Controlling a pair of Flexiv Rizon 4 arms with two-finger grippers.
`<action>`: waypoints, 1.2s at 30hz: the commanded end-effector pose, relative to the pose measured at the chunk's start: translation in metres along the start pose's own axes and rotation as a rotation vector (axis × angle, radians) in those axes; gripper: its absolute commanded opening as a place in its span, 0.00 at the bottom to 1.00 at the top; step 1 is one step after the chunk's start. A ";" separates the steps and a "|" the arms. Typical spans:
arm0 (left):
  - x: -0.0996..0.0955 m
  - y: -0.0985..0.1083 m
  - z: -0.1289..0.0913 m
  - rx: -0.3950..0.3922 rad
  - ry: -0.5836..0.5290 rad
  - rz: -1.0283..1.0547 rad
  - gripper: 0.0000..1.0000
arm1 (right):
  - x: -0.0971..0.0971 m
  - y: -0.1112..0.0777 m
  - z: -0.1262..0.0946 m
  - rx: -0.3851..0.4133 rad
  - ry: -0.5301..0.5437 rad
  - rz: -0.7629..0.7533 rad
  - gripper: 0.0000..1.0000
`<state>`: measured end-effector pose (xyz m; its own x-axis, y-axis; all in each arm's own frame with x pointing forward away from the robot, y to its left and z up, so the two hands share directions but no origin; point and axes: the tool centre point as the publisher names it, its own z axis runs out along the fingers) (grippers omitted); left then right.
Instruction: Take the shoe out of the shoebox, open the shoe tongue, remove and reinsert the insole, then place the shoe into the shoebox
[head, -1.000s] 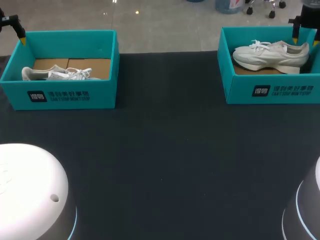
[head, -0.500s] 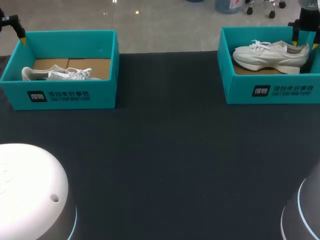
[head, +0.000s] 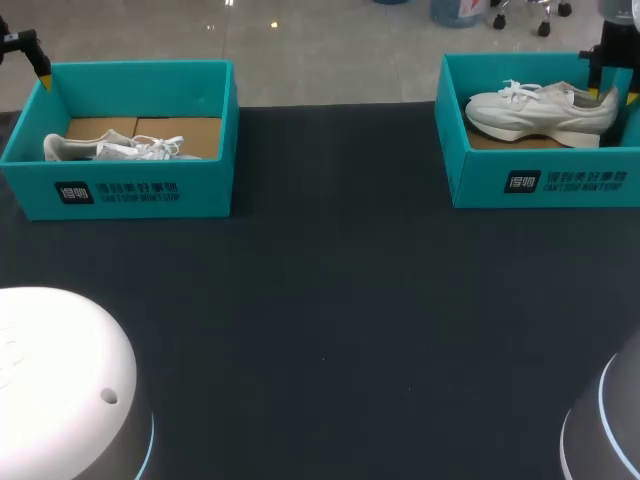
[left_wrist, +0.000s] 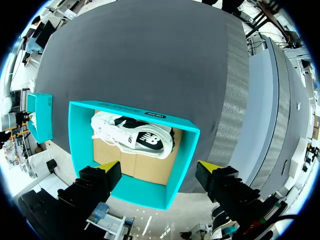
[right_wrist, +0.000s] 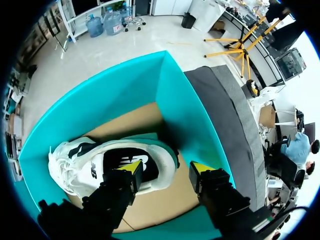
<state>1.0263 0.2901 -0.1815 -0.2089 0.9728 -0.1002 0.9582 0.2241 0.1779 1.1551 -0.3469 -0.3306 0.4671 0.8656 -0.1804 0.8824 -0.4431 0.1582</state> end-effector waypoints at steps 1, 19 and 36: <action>0.000 0.000 -0.001 0.000 0.003 0.001 1.00 | 0.003 0.006 0.007 0.021 -0.005 0.000 0.59; 0.000 0.000 -0.001 0.000 0.003 0.001 1.00 | 0.003 0.004 0.033 0.070 -0.010 -0.001 0.57; 0.000 0.000 -0.001 0.000 0.003 0.001 1.00 | 0.005 0.002 0.057 0.110 -0.022 -0.021 0.60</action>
<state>1.0263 0.2901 -0.1815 -0.2089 0.9728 -0.1002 0.9582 0.2241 0.1779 1.1518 -0.3550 -0.3810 0.4495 0.8709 -0.1987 0.8929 -0.4447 0.0707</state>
